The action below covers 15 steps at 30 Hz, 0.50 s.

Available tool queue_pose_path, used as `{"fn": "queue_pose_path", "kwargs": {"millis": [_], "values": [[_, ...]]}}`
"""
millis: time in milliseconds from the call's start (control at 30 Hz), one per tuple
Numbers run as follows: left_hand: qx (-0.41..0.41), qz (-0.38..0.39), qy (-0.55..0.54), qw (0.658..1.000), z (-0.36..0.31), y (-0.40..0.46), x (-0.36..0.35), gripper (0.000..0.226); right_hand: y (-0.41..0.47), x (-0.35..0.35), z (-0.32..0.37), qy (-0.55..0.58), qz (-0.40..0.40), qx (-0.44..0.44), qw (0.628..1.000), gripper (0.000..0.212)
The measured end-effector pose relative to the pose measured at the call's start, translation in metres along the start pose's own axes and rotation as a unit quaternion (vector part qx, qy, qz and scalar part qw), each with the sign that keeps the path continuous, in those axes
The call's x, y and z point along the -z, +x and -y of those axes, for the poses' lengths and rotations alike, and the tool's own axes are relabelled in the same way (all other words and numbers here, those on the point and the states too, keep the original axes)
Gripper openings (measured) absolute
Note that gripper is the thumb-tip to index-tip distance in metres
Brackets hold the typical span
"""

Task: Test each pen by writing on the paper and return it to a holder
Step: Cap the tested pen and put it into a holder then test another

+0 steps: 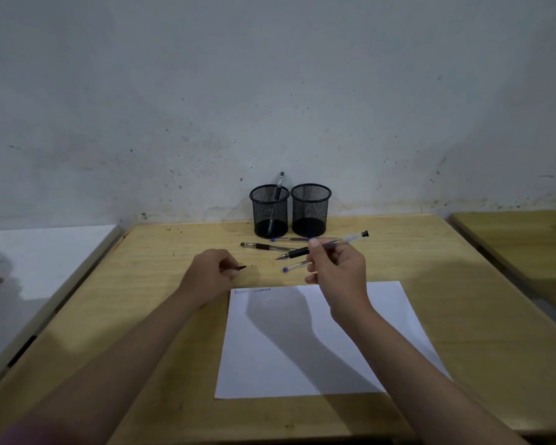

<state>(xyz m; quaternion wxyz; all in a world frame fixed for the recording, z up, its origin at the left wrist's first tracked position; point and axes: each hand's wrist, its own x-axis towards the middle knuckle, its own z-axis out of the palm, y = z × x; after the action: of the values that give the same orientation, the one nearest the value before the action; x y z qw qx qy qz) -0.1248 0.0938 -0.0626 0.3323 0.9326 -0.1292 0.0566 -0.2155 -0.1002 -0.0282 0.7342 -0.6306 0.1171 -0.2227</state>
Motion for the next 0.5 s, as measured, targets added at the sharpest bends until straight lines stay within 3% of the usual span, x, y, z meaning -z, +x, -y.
{"fn": "queue_pose_path", "kwargs": {"millis": [200,500], "values": [[-0.074,-0.013,-0.148,0.986,-0.047,-0.010,0.007,0.020,0.002,-0.002,0.000,0.006,0.002,0.013,1.000,0.014],[-0.096,-0.024,-0.223,0.970,-0.072,-0.020,0.010,0.023,0.000,-0.002,0.003,0.017,-0.003,0.060,0.998,0.010]]}}
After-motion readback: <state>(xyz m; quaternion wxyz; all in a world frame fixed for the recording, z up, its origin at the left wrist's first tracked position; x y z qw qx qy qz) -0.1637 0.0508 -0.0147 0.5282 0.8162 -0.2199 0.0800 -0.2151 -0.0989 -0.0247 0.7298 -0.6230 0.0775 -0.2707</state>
